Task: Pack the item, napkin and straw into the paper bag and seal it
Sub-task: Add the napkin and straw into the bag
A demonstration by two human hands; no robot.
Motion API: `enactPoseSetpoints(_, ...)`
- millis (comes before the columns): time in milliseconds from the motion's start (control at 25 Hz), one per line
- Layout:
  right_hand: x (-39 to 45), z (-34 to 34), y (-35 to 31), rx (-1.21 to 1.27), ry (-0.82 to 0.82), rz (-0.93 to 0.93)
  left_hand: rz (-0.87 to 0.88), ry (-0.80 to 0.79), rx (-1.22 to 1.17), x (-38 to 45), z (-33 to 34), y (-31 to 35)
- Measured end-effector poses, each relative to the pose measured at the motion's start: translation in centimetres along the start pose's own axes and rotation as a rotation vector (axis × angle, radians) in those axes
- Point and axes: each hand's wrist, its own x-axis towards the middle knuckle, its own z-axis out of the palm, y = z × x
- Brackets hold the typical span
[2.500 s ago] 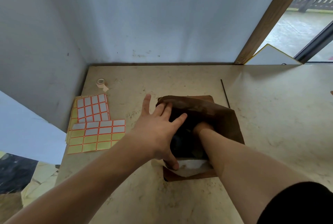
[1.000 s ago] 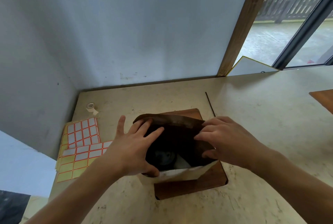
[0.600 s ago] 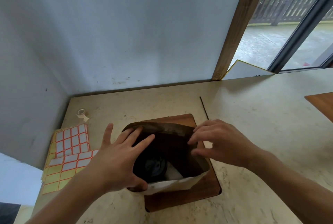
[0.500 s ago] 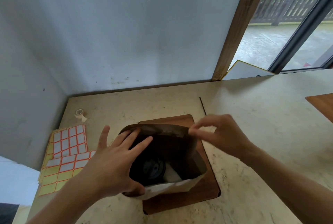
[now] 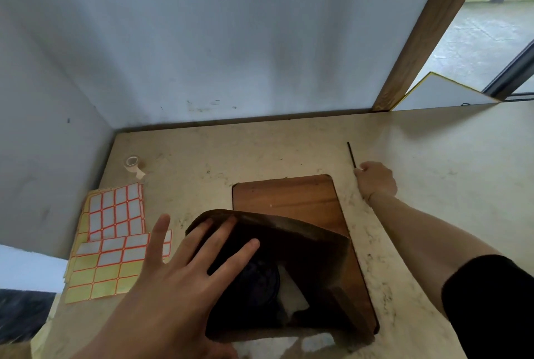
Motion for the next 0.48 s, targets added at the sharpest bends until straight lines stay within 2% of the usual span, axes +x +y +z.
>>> enactPoseSetpoints(120, 2.2, 2.7, 1.2, -0.116, -0.041, 0.028, 0.005, 0.177, 0.012, 0.3, 1.4, -0.1)
enactPoseSetpoints(240, 3.4, 4.1, 1.6, -0.237, -0.009, 0.016, 0.002, 0.277, 0.044, 0.2, 2.4, -0.4)
enactPoseSetpoints(360, 4.4, 4.7, 1.1, -0.248, -0.003, 0.047, -0.004, 0.295, 0.072, 0.3, 2.9, -0.5)
enactPoseSetpoints(480, 5.0, 4.3, 0.8, -0.246, -0.063, 0.049, -0.021, 0.319, 0.068, 0.5, 3.1, -0.3)
